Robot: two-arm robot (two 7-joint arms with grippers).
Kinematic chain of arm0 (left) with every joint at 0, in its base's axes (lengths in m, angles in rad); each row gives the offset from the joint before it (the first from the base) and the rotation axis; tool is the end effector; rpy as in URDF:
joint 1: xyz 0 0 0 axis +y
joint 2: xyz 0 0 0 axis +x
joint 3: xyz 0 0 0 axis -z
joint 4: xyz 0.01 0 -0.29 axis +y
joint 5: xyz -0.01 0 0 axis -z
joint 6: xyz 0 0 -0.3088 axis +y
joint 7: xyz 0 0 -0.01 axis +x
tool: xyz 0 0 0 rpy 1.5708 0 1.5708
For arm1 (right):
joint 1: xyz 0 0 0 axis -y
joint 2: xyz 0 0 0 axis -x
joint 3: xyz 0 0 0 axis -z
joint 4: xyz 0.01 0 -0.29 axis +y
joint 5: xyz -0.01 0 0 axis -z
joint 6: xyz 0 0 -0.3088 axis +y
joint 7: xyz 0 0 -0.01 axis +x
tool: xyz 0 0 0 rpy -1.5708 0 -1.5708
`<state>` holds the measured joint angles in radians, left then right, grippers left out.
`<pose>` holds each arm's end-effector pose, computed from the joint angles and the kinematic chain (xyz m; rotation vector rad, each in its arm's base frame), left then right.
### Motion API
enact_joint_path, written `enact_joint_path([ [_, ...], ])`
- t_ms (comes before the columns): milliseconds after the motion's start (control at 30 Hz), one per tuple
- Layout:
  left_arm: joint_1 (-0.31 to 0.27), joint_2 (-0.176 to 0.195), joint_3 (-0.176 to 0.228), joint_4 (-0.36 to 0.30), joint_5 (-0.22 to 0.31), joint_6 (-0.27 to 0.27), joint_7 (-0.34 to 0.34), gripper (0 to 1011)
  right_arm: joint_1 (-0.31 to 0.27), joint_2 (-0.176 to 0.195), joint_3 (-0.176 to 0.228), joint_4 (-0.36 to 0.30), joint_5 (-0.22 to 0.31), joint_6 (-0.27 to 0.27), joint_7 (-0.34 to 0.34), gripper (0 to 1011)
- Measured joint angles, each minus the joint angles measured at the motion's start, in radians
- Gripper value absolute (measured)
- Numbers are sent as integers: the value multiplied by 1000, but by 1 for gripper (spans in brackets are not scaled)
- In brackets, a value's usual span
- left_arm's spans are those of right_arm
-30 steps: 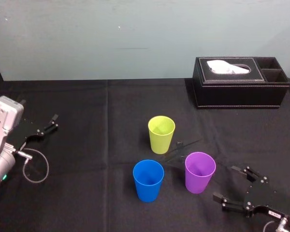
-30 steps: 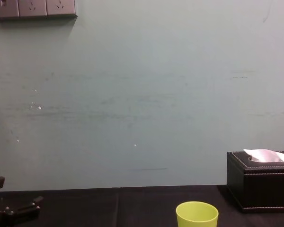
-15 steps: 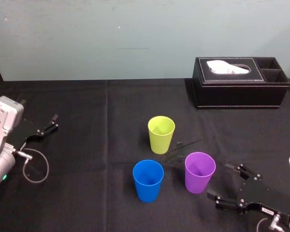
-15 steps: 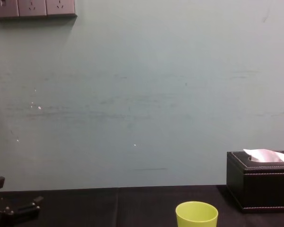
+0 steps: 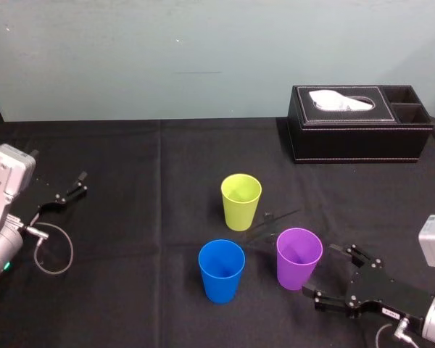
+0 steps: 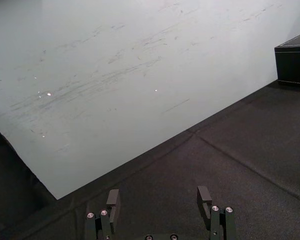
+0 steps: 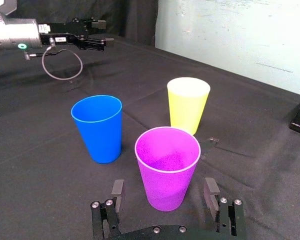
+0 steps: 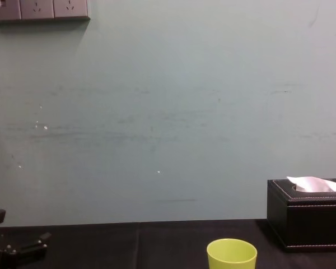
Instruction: Stack the three plastic cups sequentially using one hand.
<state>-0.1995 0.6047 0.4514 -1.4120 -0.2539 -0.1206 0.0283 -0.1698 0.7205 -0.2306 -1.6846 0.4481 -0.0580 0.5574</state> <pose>0.3581 0.0827 -0.3023 0.3044 -0.2851 1.2479 0.2728 -0.1175 -0.2975 -0.2733 0.0152 -0.7240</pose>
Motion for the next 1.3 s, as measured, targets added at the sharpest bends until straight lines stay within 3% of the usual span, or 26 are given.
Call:
enact_joint_path([
  [1100,0,0,0,0,0,0,0,1011,147,-79,-88,85,-41,70,-14,1003],
  [1300,0,0,0,0,0,0,0,1011,148,-80,-89,86,-41,71,-14,1003],
])
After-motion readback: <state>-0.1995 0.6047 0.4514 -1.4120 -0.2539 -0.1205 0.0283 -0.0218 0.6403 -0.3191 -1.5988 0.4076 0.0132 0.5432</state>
